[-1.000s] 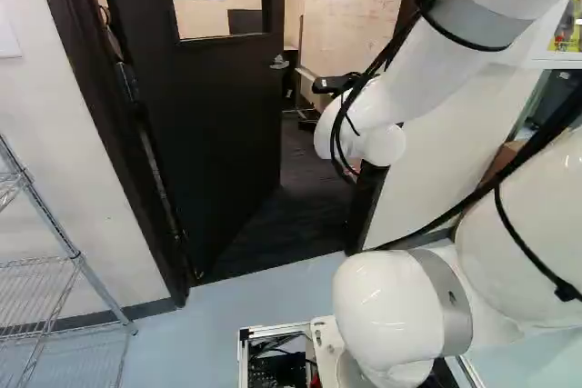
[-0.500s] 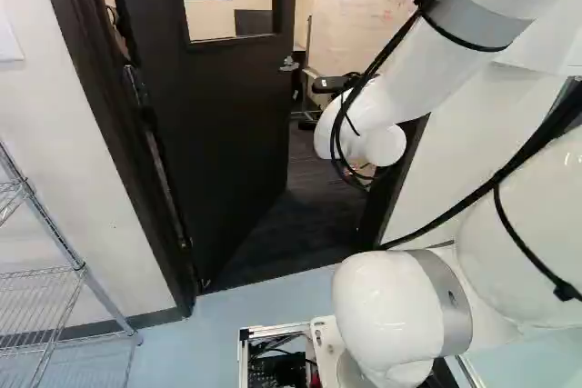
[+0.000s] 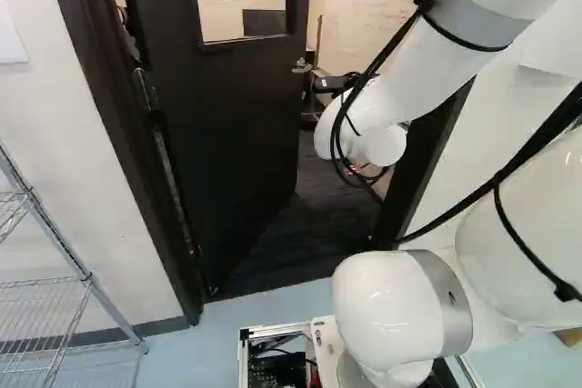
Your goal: Open the door and move inside
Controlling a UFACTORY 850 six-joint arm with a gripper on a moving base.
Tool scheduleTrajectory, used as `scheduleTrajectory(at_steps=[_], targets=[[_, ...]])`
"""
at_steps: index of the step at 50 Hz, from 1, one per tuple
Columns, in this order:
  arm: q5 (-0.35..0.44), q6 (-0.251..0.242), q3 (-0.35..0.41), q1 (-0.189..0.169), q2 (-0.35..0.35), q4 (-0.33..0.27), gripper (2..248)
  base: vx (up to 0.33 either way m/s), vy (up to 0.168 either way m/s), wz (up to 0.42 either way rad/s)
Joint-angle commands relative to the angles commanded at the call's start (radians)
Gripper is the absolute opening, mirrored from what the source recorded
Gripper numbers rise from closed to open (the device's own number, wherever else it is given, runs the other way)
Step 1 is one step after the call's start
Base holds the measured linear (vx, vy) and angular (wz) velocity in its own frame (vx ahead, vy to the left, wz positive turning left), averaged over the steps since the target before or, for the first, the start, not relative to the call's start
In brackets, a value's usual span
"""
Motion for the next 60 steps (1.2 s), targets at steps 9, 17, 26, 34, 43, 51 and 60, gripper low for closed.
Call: scheduleTrajectory(at_steps=[9, 17, 26, 34, 43, 51, 60], targets=[[0.000, 0.000, 0.000, 0.000, 0.000, 0.000, 247, 0.102, 0.051, -0.004], [0.000, 0.000, 0.000, 0.000, 0.000, 0.000, 247, 0.102, 0.052, -0.003], [0.000, 0.000, 0.000, 0.000, 0.000, 0.000, 247, 0.102, 0.052, -0.003], [0.000, 0.000, 0.000, 0.000, 0.000, 0.000, 247, 0.110, 0.057, 0.035], [0.000, 0.000, 0.000, 0.000, 0.000, 0.000, 247, 0.102, 0.069, 0.116], [0.000, 0.000, 0.000, 0.000, 0.000, 0.000, 247, 0.098, 0.067, 0.113], [0.000, 0.000, 0.000, 0.000, 0.000, 0.000, 247, 0.106, 0.072, 0.123]])
